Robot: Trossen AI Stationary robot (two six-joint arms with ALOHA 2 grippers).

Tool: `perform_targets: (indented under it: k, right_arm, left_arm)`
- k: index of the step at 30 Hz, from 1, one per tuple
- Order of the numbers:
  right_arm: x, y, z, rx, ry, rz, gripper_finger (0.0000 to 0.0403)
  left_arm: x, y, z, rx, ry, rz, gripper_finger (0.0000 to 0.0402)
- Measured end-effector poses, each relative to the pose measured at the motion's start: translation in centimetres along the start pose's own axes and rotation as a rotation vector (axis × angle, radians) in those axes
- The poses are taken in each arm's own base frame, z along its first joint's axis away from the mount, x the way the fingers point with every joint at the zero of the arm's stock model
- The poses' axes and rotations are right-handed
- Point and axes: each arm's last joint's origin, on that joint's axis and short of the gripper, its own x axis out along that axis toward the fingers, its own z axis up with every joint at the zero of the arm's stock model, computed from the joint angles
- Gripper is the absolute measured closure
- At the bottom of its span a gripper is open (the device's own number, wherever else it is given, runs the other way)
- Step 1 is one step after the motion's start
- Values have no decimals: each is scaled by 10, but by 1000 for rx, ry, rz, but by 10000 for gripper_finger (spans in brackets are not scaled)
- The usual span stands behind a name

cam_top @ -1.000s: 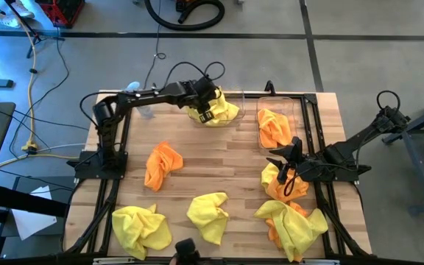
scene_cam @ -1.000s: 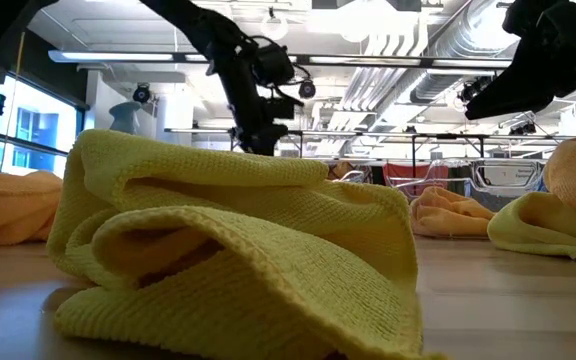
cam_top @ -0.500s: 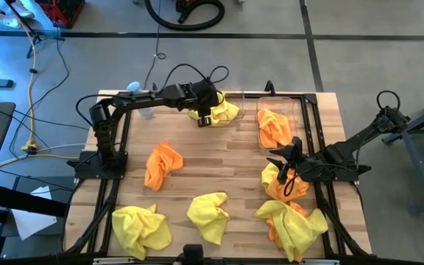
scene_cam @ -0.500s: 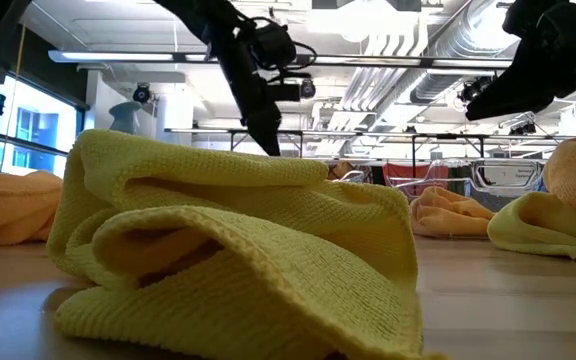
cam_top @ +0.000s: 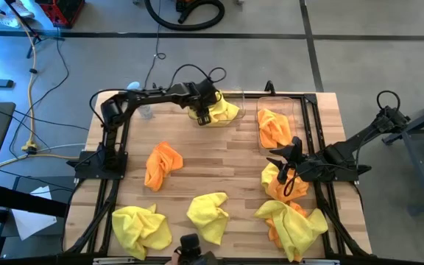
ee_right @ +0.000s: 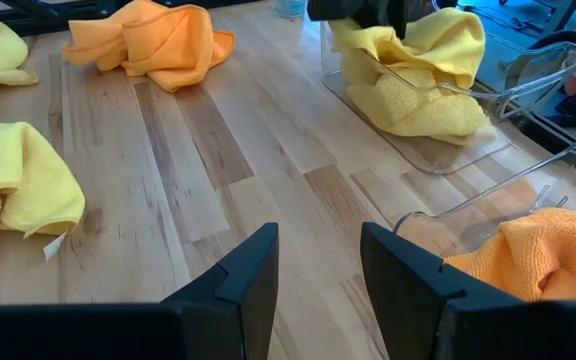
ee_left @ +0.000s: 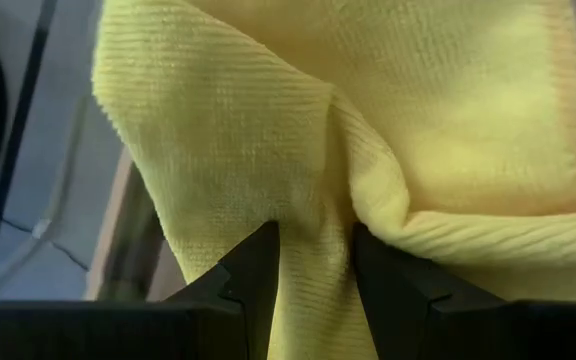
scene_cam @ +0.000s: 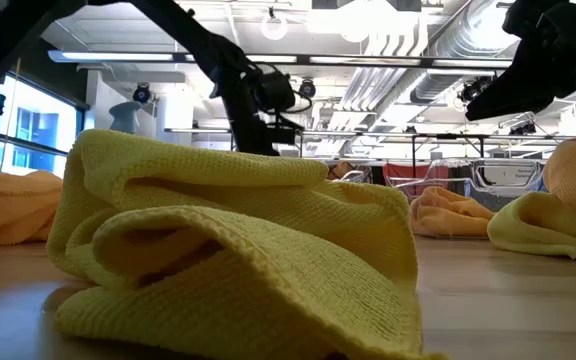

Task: Sort microfiber towel by color & place in baskets
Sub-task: Put the yellow microfiber towel into the left transparent bin

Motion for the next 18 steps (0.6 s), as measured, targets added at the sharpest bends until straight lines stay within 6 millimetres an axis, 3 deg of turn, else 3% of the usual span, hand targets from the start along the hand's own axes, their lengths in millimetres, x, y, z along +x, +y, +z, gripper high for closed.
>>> perform_targets:
  k: [10,18]
  right_arm:
    - [0,-1,-1,-6,9,-6,265]
    - [0,-1,-1,-4,9,-6,265]
  left_arm:
    - [26,-5,-6,-23,52,-34,286]
    - [25,-3,-6,-43,47,-41,286]
